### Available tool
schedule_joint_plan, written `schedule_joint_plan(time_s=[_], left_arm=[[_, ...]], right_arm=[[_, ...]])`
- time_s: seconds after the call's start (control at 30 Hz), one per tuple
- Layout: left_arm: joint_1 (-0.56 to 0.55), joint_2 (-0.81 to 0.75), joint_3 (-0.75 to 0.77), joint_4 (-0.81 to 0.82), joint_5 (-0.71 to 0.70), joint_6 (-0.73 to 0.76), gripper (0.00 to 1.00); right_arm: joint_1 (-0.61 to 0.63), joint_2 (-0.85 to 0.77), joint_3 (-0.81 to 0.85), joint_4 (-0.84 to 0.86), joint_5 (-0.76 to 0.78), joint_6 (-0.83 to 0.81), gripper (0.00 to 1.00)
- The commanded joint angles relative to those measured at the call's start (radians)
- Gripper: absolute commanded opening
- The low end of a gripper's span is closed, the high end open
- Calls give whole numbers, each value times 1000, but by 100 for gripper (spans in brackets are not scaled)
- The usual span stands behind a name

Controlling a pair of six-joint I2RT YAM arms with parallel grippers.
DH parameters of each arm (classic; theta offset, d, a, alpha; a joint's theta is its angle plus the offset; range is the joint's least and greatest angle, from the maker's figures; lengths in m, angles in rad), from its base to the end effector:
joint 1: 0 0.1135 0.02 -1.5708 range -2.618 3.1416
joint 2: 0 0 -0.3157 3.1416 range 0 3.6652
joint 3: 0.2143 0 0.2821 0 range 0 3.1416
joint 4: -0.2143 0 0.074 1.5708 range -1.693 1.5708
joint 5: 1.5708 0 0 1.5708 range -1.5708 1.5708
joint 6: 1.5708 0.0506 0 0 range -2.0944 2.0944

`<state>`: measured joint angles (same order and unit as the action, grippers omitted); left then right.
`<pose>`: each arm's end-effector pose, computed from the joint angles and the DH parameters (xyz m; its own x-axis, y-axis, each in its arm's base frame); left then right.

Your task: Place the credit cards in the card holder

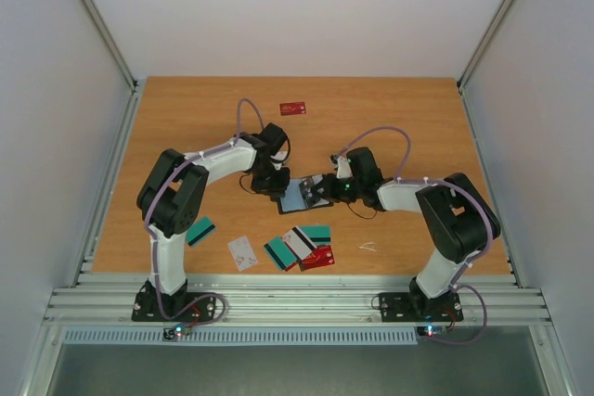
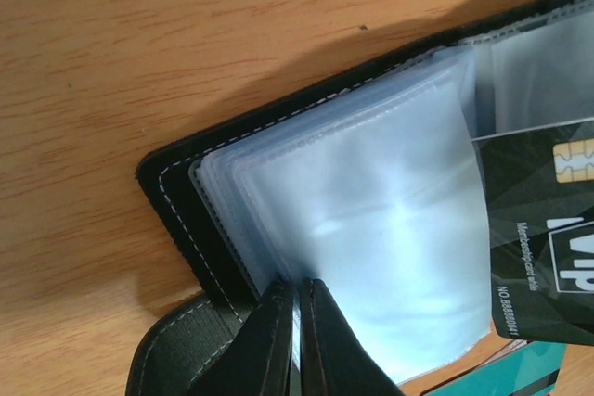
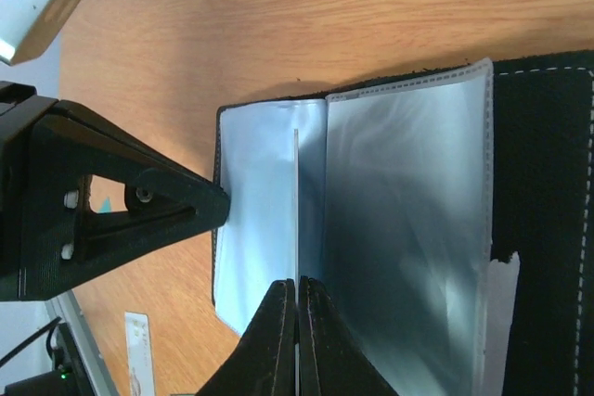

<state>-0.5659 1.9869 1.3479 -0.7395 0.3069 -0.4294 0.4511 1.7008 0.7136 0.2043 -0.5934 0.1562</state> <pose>0.3531 -0.2424 0.1660 -0.9864 0.1564 -0.0503 0.1641 0.9226 -0.3492 0.2982 0.1759 0.1478 -0.7388 -0.2146 -0.6389 -0.6107 0.6142 0.4999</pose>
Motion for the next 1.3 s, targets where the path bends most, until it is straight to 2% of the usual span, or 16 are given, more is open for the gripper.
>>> schedule_joint_plan(time_s=[0.0, 0.37, 0.93, 1.27], left_arm=[[2, 39, -14, 11, 1, 32, 5], [9, 59, 7, -22, -5, 66, 4], [18, 80, 4, -14, 50, 74, 4], [44, 66, -33, 17, 119, 28, 4]], right_arm=[[-11, 35, -2, 80, -45, 10, 1], [-39, 96, -26, 239, -135, 26, 1], [-60, 163, 1, 293, -131, 71, 1], [-42, 188, -35, 375, -70, 173, 1]])
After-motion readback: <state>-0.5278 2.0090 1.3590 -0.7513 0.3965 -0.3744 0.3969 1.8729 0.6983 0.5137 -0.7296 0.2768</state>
